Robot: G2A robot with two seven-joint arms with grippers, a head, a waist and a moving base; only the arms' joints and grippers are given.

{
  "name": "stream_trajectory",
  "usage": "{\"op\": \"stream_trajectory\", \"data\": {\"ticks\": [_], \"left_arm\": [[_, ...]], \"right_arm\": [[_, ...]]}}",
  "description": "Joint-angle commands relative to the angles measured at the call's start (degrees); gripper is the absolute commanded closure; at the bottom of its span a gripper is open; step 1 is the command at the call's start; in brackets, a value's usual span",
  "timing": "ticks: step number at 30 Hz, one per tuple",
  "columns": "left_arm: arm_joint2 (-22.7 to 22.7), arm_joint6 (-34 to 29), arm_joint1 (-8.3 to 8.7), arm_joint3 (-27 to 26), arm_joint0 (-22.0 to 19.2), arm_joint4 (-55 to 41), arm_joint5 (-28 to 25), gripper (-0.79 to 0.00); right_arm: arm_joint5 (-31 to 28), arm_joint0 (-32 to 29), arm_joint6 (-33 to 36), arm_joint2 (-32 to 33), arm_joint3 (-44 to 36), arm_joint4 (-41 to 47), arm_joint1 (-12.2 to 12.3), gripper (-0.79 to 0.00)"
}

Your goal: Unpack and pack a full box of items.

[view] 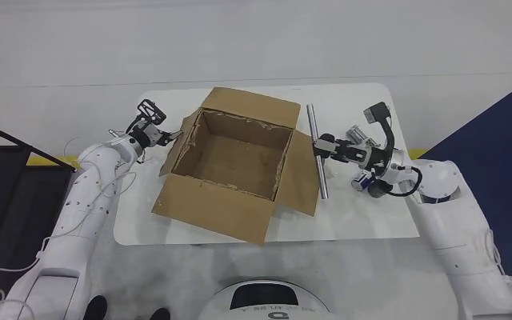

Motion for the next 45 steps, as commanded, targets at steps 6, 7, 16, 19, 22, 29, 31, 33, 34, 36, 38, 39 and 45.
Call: {"op": "stream_trajectory", "data": {"ticks": [6,7,16,19,22,29,31,33,34,36,38,39,45], "left_arm": [[0.0,0.01,0.0,0.0,0.01,0.01,-0.01,-0.785],[0.0,0.01,0.0,0.0,0.01,0.01,-0.01,-0.785],[0.0,0.01,0.0,0.0,0.01,0.01,-0.01,-0.785],[0.0,0.01,0.0,0.0,0.01,0.01,-0.01,-0.785],[0.0,0.01,0.0,0.0,0.01,0.01,-0.01,-0.785],[0.0,0.01,0.0,0.0,0.01,0.01,-0.01,-0.785],[0.0,0.01,0.0,0.0,0.01,0.01,-0.01,-0.785],[0.0,0.01,0.0,0.0,0.01,0.01,-0.01,-0.785],[0.0,0.01,0.0,0.0,0.01,0.01,-0.01,-0.785],[0.0,0.01,0.0,0.0,0.01,0.01,-0.01,-0.785],[0.0,0.01,0.0,0.0,0.01,0.01,-0.01,-0.785],[0.0,0.01,0.0,0.0,0.01,0.01,-0.01,-0.785],[0.0,0.01,0.0,0.0,0.01,0.01,-0.01,-0.785]], "right_arm": [[0.42,0.91,-0.31,-2.54,-2.61,-1.33,-0.37,0.0],[2.1,2.53,-0.27,-4.13,-2.91,-2.42,-0.6,0.0],[16.67,21.52,-10.86,-24.62,4.95,-10.33,-6.02,0.0],[20.44,27.31,-13.48,-32.0,9.39,-14.28,-8.62,0.0],[25.4,33.0,-14.7,-40.61,14.3,-23.07,-11.63,0.0],[31.03,39.65,-17.1,-51.51,23.46,-28.28,-18.31,0.0],[32.5,40.78,-16.81,-53.73,25.22,-29.93,-19.91,0.0],[33.1,41.91,-14.57,-55.74,27.29,-31.28,-21.35,0.0],[32.78,42.51,-13.3,-56.27,28.28,-30.99,-22.04,0.0],[33.64,43.19,-13.47,-57.13,30.54,-31.37,-23.36,-0.049],[34.75,43.77,-13.56,-57.87,32.18,-31.89,-24.6,-0.292],[35.31,44.02,-13.69,-58.25,32.85,-32.44,-25.14,-0.336],[35.02,44.58,-12.39,-58.64,32.5,-34.75,-26.66,-0.776]]}}
